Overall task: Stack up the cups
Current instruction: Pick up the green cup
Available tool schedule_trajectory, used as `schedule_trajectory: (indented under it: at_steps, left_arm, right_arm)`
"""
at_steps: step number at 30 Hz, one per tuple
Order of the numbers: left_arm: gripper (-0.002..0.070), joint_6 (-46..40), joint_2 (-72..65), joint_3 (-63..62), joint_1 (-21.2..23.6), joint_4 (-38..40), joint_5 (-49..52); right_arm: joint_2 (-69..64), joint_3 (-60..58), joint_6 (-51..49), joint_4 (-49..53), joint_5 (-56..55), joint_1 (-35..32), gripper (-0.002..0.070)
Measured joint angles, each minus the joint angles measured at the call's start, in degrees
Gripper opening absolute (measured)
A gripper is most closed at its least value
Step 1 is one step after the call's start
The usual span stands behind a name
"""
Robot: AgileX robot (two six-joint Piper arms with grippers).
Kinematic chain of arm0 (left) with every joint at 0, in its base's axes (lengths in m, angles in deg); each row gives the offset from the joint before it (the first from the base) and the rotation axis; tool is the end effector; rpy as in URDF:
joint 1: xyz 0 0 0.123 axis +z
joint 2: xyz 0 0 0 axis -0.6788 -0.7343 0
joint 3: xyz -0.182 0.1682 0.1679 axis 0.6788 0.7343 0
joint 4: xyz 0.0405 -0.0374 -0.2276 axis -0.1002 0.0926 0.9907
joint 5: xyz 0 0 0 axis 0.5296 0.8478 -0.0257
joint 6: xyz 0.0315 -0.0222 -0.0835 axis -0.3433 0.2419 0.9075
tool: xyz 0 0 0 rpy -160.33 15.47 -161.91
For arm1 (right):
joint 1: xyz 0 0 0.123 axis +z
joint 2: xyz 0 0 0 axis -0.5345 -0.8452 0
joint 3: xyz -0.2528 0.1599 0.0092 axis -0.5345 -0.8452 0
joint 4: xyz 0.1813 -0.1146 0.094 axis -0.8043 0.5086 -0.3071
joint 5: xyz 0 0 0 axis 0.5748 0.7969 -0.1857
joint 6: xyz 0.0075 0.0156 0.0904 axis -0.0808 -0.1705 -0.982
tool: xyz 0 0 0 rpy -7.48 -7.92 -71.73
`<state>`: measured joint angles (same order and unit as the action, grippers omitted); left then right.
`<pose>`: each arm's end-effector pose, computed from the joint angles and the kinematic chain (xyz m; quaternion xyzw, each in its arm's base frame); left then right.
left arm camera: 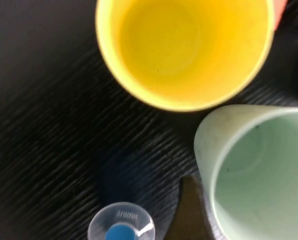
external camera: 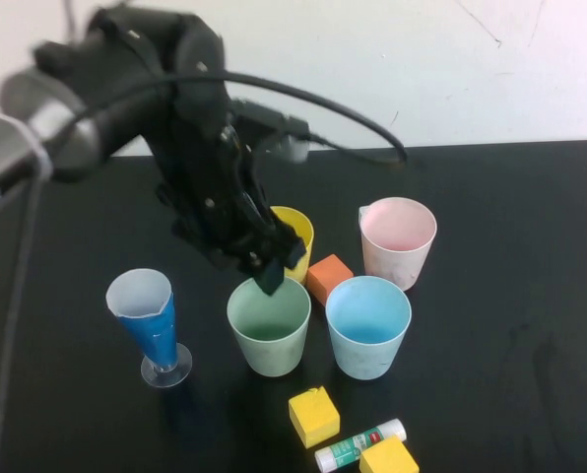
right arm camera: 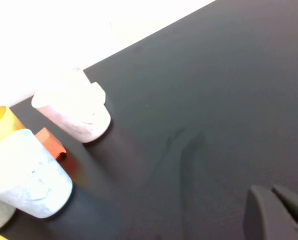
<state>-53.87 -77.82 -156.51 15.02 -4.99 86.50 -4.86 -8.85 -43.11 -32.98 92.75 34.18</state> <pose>0.3259 -0.1813 0.3226 0.2830 0.9462 -0.0762 0.1371 0.0218 0.0119 0.1765 0.1350 0.7734 0.2005 0.5860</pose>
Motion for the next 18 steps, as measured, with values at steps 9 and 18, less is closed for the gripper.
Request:
schedule_trajectory:
  at_steps: [9, 18]
  left_arm:
    - [0.0338, -0.22, -8.04, -0.03, 0.0, -0.12, 0.0]
    - [0.0015, -1.73, -9.28, -2.96, 0.0, -0.72, 0.38]
  right_arm:
    - [0.0, 0.0, 0.11, 0.0, 0.0, 0.0, -0.0003]
    - [0.0, 0.0, 0.25, 0.0, 0.0, 0.0, -0.0003]
